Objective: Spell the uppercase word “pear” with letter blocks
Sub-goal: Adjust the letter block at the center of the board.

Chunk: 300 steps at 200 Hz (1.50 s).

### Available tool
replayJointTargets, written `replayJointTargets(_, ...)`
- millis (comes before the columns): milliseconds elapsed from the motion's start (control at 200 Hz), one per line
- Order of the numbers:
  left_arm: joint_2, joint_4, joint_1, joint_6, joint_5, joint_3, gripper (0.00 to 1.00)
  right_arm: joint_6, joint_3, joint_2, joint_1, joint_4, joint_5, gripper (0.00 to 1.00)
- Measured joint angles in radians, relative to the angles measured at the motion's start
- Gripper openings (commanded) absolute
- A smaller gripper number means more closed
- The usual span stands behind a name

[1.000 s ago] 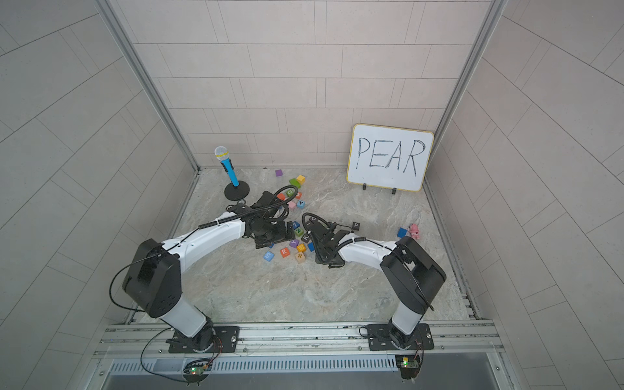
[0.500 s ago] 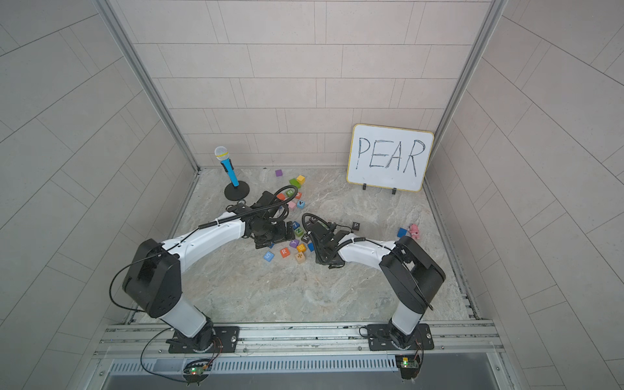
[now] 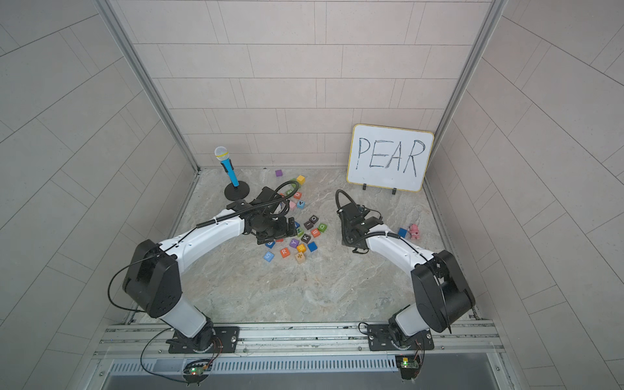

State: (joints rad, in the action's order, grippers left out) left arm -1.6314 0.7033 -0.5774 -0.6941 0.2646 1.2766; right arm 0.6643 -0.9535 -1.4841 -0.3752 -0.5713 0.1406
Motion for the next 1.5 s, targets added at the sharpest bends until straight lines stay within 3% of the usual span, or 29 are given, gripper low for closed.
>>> replayJointTargets(150,-0.017,0.002,-0.018,0.009,0.01,0.044,1.0,-0.101,-0.01,-0.085,0.15,-0.002,-0.004,0.2)
replayJointTargets(340,-0.063,0.005,-0.032,0.022,0.029,0.084,1.0,-0.193,-0.105,-0.256,0.205,0.003,-0.023,0.16)
replayJointTargets(825,-0.077,0.017,-0.032,0.037,0.035,0.093,1.0,-0.292,-0.257,-0.38,0.211,0.049,-0.082,0.15)
replayJointTargets(1501,-0.094,0.01,-0.048,0.031,0.062,0.093,1.0,-0.325,-0.269,-0.401,0.213,0.115,-0.159,0.16)
